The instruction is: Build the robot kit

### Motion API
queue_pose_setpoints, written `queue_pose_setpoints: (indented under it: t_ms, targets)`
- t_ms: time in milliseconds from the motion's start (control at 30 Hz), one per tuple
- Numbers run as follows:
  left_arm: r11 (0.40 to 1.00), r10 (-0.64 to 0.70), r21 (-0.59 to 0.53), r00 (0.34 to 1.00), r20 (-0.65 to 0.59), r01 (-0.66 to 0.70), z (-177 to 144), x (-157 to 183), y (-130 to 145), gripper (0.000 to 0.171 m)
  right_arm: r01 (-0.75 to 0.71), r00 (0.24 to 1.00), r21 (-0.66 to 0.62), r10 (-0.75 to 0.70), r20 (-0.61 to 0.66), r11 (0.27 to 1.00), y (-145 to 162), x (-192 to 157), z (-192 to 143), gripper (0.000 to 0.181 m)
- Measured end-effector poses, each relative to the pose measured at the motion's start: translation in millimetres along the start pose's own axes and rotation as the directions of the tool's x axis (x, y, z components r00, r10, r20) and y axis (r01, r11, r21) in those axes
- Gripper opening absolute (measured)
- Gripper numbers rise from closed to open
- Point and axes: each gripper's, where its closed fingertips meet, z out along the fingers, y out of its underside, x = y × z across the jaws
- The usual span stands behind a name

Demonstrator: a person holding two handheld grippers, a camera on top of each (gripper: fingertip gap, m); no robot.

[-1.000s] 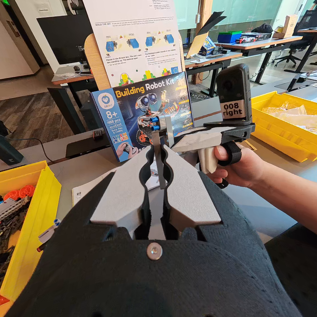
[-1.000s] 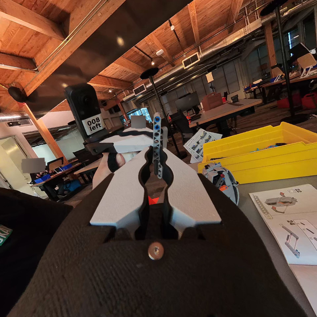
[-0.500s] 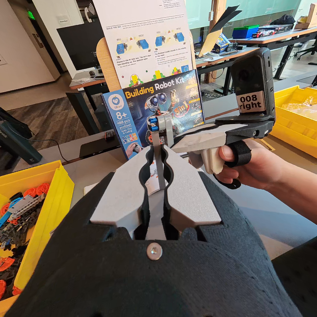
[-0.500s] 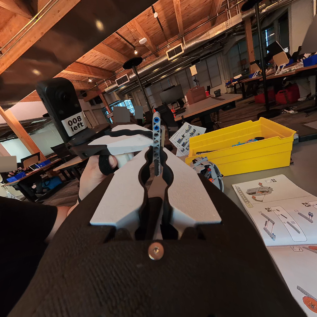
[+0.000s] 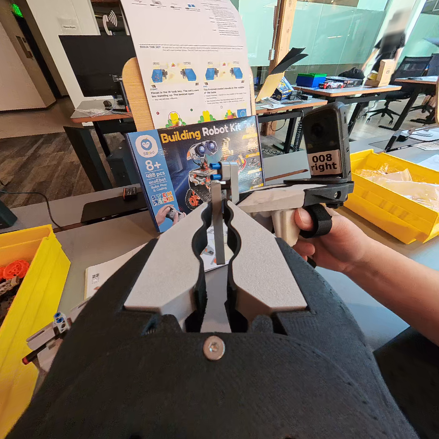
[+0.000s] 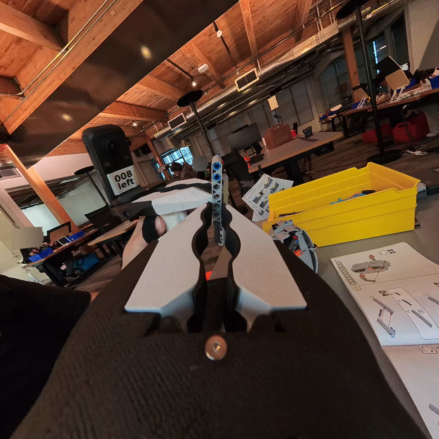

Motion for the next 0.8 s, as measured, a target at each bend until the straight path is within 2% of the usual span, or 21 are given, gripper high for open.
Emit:
queue_pose_setpoints:
  t_ms: [333,800]
  targets:
    - [0.996,-0.086,0.033,0.994,-0.070,0.089,0.7,-0.2,0.9,0.007,-0.010,1.000,-0.001,0.010,0.002,1.000,0.9,2.5,-1.2,0.005]
    - [0.998,-0.066,0.013,0.997,-0.047,0.067,0.7,-0.3,2.0,0.005,0.032,1.000,-0.021,-0.032,-0.001,0.999,0.6,2.7,-4.5,0.005]
